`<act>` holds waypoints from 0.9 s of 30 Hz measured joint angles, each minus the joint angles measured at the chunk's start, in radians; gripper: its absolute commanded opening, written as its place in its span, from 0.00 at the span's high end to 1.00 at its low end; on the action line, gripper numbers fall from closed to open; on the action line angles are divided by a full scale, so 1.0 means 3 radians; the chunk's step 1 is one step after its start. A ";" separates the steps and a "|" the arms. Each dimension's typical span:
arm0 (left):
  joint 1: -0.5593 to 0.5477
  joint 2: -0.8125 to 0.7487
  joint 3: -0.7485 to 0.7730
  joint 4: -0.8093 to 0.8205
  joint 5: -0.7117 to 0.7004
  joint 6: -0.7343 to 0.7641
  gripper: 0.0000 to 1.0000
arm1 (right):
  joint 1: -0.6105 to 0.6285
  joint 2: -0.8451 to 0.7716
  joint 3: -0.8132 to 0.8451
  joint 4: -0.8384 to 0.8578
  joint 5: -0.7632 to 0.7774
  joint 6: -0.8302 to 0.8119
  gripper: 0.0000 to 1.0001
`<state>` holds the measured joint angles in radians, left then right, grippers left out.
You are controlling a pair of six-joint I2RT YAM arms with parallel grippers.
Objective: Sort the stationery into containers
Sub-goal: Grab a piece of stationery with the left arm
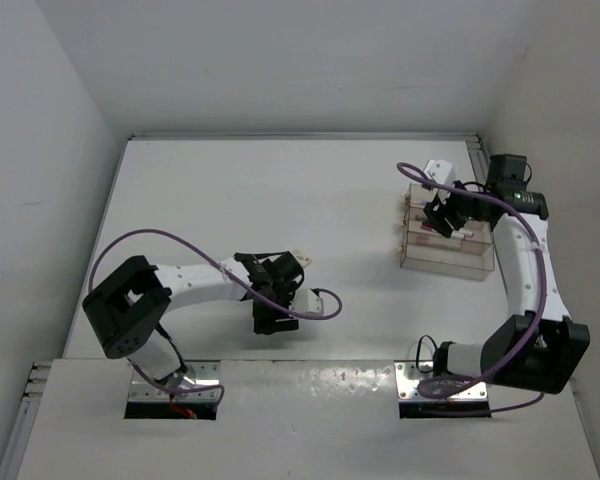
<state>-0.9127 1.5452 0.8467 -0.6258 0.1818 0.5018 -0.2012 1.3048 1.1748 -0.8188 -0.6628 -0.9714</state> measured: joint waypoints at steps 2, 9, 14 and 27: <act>-0.0031 0.0100 0.0008 0.0037 -0.0052 -0.0036 0.33 | 0.0000 -0.0078 -0.0023 -0.0011 -0.0043 0.0047 0.44; -0.0053 0.0308 0.0161 0.0179 -0.0205 -0.0167 0.53 | -0.0052 -0.0319 -0.0078 -0.0046 -0.0183 0.0196 0.44; -0.0056 0.0350 0.0189 0.0337 -0.0207 -0.0286 0.79 | -0.0144 -0.0486 -0.0167 0.0008 -0.0334 0.0299 0.48; 0.0211 0.0633 0.0604 0.0154 0.0559 -0.0470 1.00 | -0.0192 -0.0978 -0.0609 -0.0050 -0.0502 -0.0290 0.51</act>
<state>-0.8494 1.7351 1.0279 -0.5797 0.3496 0.3607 -0.2588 1.0115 0.9920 -0.8337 -0.8135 -1.0584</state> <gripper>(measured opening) 0.196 0.498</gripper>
